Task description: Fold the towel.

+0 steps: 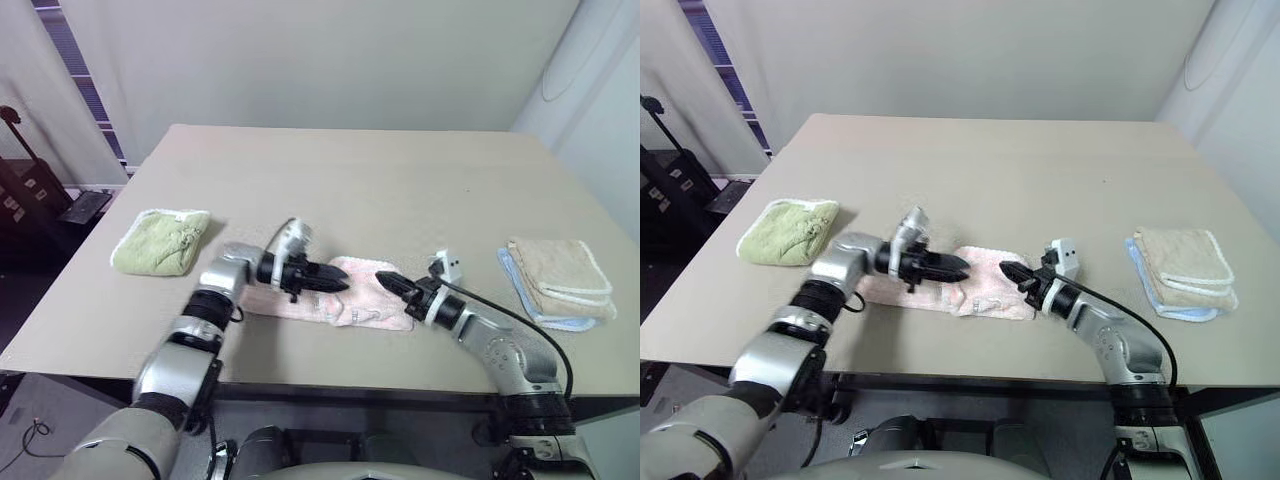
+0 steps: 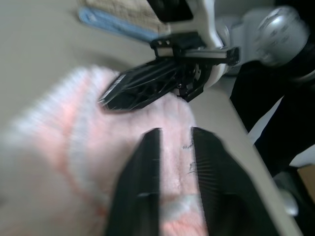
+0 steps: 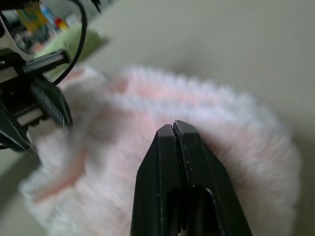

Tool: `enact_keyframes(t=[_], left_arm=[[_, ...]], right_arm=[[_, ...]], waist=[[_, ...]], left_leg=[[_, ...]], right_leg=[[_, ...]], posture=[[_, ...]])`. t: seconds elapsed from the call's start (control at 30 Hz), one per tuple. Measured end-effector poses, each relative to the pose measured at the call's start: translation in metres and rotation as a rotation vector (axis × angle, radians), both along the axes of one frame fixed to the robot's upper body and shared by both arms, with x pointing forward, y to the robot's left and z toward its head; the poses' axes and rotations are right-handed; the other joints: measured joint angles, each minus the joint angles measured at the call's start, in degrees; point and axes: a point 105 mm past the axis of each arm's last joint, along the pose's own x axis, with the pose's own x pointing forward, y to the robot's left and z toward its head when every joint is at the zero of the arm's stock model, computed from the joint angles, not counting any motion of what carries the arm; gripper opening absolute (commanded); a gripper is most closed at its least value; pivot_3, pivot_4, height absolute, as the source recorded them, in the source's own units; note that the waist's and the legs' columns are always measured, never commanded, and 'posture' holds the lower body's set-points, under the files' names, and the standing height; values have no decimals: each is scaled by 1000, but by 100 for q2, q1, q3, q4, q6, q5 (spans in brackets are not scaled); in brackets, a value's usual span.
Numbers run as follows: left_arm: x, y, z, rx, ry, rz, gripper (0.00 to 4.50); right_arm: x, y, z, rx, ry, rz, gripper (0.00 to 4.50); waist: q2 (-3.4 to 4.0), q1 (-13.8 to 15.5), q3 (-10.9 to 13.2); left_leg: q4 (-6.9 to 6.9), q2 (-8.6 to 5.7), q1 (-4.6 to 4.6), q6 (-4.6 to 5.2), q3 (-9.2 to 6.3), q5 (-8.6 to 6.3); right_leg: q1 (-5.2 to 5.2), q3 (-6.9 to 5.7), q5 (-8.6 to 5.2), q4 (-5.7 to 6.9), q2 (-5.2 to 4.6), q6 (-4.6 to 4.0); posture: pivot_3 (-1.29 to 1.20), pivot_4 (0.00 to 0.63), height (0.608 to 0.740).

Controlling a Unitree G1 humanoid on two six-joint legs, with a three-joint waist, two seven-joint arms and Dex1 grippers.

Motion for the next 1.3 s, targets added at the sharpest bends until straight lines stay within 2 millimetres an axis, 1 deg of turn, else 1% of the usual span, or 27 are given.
enact_keyframes(t=[0.07, 0.1, 0.13, 0.17, 0.2, 0.23, 0.27, 0.33, 0.4, 0.47, 0.63, 0.7, 0.77, 0.87, 0.97, 1.1, 1.17, 1.3], left_arm=[[0, 24, 12, -4, 30, 57, 3130], [-2, 41, 16, -5, 64, 102, 3504], [-5, 57, 19, -6, 101, 150, 3787], [-8, 69, 22, -11, 135, 185, 4188], [-11, 79, 24, -16, 167, 219, 4486], [-13, 87, 26, -22, 194, 245, 4500], [-17, 95, 28, -26, 223, 275, 4500], [-22, 109, 27, -8, 262, 338, 4500], [-29, 127, 19, 30, 319, 416, 4500], [-43, 142, 9, 64, 418, 475, 4500], [-66, 158, -4, 167, 647, 577, 4500], [-69, 162, -9, 166, 736, 627, 4500], [-67, 168, -13, 137, 823, 686, 4500], [-64, 174, -16, 110, 903, 742, 4500], [-53, 180, -22, 58, 989, 823, 4500], [-39, 173, -27, 10, 1057, 852, 4500], [-36, 167, -32, 8, 1079, 855, 4500], [-31, 158, -33, -2, 1099, 844, 4500]], right_arm=[[-2, 5, 11, 16, -24, 25, 1651], [-4, 8, 15, 23, -35, 42, 2003], [-5, 10, 19, 25, -44, 55, 2305], [-6, 11, 21, 29, -47, 66, 2697], [-7, 12, 22, 32, -51, 76, 3083], [-8, 14, 23, 37, -52, 88, 3375], [-8, 17, 24, 40, -52, 106, 3803], [-8, 22, 27, 41, -57, 130, 4460], [-6, 25, 30, 43, -66, 147, 4460], [-1, 26, 32, 43, -62, 153, 4460], [9, 29, 29, 58, 3, 154, 4460], [11, 30, 26, 69, 28, 151, 4460], [12, 35, 24, 91, 46, 156, 4460], [14, 38, 22, 99, 67, 153, 4460], [15, 38, 22, 99, 70, 145, 4460], [17, 37, 21, 100, 76, 122, 4460], [18, 35, 20, 97, 78, 108, 4460], [19, 28, 18, 95, 87, 68, 4460]], waist=[[1, -19, 0], [1, -42, 0], [1, -53, 0], [1, -53, 0], [1, -58, 0], [1, -49, 0], [1, -42, 0], [2, -45, 0], [2, -64, 1], [1, -113, 1], [1, -122, 0], [0, -111, 0], [1, -111, 0], [0, -116, 0], [-1, -108, -1], [-2, -106, -2], [-2, -109, -2], [1, -47, -3]], left_leg=[[-4, 1, 1, 0, 0, 0], [-6, 2, 1, 0, -1, 0], [-6, 2, 1, -1, -1, 1], [-5, 2, 1, -1, -2, 1], [-2, 1, 1, -1, -2, 0], [1, 0, 1, -1, -3, 0], [6, -1, 3, -3, -3, -1], [8, -3, 12, -18, -2, -10], [7, -4, 17, -20, -1, -11], [4, -4, 17, -23, 0, -10], [-16, -9, 17, -30, 2, -7], [-23, -9, 13, -35, 2, -4], [-35, -9, 13, -42, 2, 0], [-40, -9, 11, -45, 3, 2], [-42, -11, 10, -45, 3, 2], [-41, -14, 9, -45, 5, 2], [-42, -14, 9, -46, 5, 2], [-46, -25, 10, -48, 5, 4]], right_leg=[[-4, 0, -1, 5, 1, 3], [-5, -1, -2, 7, 1, 5], [-5, -2, -3, 8, 1, 6], [-4, -2, -3, 8, 1, 7], [-3, -2, -3, 8, 0, 7], [-1, -3, -3, 8, -1, 6], [3, -4, -4, 8, -4, 5], [-4, -3, -11, 6, -12, -11], [-3, -3, -10, 6, -16, -20], [-6, -5, -9, 7, -21, -23], [-21, -11, -9, 6, -33, -25], [-30, -14, -9, 6, -33, -25], [-39, -14, -9, 6, -34, -25], [-46, -14, -8, 6, -34, -24], [-50, -18, -6, 6, -35, -19], [-51, -21, 1, 7, -41, -8], [-51, -24, 1, 7, -44, -8], [-48, -44, -1, 9, -64, -13]], posture=[[0, 0, 740], [0, 0, 740], [0, 0, 740], [0, 0, 740], [0, 0, 740], [0, 0, 740], [0, 0, 740], [0, 0, 740], [0, 0, 740], [0, 0, 740], [0, 0, 740], [0, 0, 740], [0, 0, 740], [0, 0, 740], [0, 0, 740], [0, 0, 740], [0, 0, 740], [0, 0, 740]])
